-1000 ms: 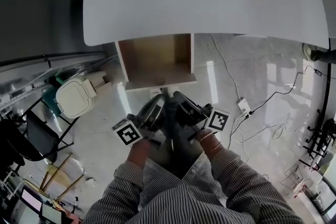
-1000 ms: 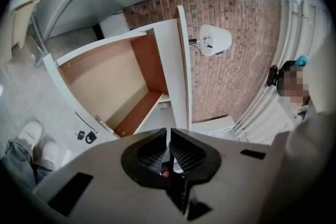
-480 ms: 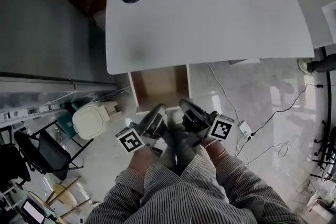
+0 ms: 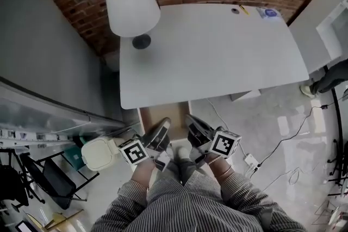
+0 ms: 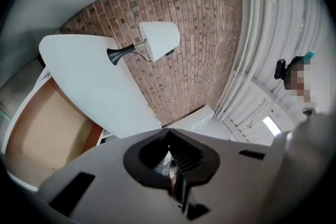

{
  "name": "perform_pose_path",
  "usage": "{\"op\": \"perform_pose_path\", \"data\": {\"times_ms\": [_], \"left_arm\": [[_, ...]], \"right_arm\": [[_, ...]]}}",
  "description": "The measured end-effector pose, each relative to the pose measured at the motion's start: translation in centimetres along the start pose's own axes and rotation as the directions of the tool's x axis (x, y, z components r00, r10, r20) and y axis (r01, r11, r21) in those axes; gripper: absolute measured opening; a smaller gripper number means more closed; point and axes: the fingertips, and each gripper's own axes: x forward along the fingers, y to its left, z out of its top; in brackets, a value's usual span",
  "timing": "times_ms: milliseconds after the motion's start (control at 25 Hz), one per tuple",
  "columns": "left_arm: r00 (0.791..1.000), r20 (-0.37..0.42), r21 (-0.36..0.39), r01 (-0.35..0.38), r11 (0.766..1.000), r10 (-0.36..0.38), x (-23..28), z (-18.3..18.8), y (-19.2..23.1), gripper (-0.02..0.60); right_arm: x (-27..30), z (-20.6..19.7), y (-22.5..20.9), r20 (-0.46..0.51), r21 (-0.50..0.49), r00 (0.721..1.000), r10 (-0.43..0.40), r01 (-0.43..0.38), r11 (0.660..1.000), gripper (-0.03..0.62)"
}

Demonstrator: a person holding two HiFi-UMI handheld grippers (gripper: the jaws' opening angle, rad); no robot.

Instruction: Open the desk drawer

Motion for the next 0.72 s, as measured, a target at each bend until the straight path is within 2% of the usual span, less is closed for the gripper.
{"op": "perform_pose_path", "data": {"times_ms": [200, 360, 480, 600, 720], "left_arm": [[1.0, 0.016, 0.038, -0.01, 0.999, 0.01, 0.2, 0.7, -2.7, 0.012], [1.0, -0.011, 0.081, 0.026, 0.996, -0.026, 0.4, 0.9, -4.7, 0.012], [0.999, -0.031, 0.114, 0.047, 0.992, -0.044, 0.1, 1.3, -5.7, 0.012], [0.998, -0.014, 0.146, 0.061, 0.987, -0.059, -0.3, 2.2, -6.8, 0.012], [0.999, -0.011, 0.216, 0.054, 0.975, -0.053, -0.8, 2.5, -7.8, 0.012]], "right_arm": [[-0.2, 0.3, 3.4, -0.037, -0.02, 0.999, 0.031, -0.032, 0.999, 0.017], [0.0, 0.4, 5.3, -0.041, -0.008, 0.997, 0.071, -0.071, 0.997, 0.017], [-0.1, 0.3, 6.3, -0.049, -0.037, 0.996, 0.074, -0.076, 0.996, 0.017], [-0.3, 0.4, 7.3, -0.067, -0.084, 0.994, 0.081, -0.087, 0.993, 0.017], [-0.8, 0.3, 7.8, -0.073, -0.127, 0.995, 0.065, -0.074, 0.989, 0.017]]}}
